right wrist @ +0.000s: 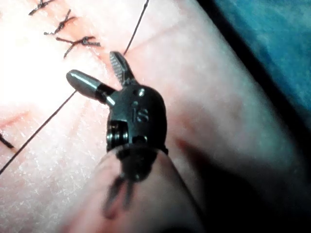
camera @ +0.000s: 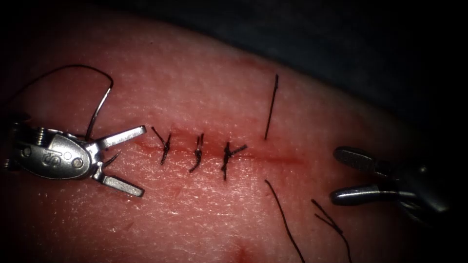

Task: Wound Closure
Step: Set down the needle from the left gripper

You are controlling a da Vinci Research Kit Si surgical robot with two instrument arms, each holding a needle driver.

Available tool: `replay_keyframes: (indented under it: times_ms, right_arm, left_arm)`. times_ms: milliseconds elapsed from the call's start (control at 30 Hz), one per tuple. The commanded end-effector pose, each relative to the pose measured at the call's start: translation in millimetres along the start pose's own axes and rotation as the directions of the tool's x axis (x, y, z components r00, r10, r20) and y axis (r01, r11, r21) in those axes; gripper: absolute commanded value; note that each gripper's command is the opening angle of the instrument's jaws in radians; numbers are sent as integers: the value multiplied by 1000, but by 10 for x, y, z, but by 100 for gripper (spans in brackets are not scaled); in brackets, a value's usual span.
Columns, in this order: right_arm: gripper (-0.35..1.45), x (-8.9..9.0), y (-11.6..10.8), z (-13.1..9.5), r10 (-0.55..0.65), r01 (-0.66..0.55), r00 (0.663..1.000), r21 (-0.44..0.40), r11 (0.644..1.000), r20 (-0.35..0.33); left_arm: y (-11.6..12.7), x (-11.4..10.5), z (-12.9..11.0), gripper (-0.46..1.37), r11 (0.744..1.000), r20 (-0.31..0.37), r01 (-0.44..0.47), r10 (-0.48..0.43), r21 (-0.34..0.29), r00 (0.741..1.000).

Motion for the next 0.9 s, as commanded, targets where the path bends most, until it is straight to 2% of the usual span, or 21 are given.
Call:
replay_keyframes:
  times_ms: [33, 167, 333, 500, 667, 767, 833, 900]
  right_arm:
    - [117, 0, 0, 0, 0, 0, 1000, 4, 1000, 0]
    - [117, 0, -1, 0, 1, -1, 1000, 5, 1000, 0]
    - [117, 0, -3, -1, 0, 0, 1000, 6, 1000, 0]
    - [117, -1, -4, -1, 0, 0, 1000, 7, 1000, 0]
    - [117, -2, -7, 0, -1, 1, 1000, 8, 1000, 0]
    - [117, -2, -8, 0, -1, 1, 1000, 9, 1000, 0]
    - [117, -2, -9, -1, -1, 1, 1000, 13, 1000, -3]
    - [117, -3, -9, -1, -1, 1, 1000, 13, 1000, -3]
  left_arm:
    - [-3, 0, 0, 88, 1000, 1, -6, 6, 5, 1000]
    - [-10, -4, 3, 77, 1000, 2, -8, 8, 6, 1000]
    - [0, -15, 9, 40, 999, 13, -24, 23, 25, 1000]
    - [28, -29, 21, 51, 998, 23, -47, 46, 48, 999]
    - [44, -41, 36, 54, 999, -1, -20, 20, 39, 1000]
    - [51, -49, 40, 64, 1000, -17, 8, -8, 28, 1000]
    - [58, -57, 41, 83, 999, -21, 44, -44, 12, 999]
    - [64, -62, 42, 110, 998, -11, 54, -54, 9, 998]
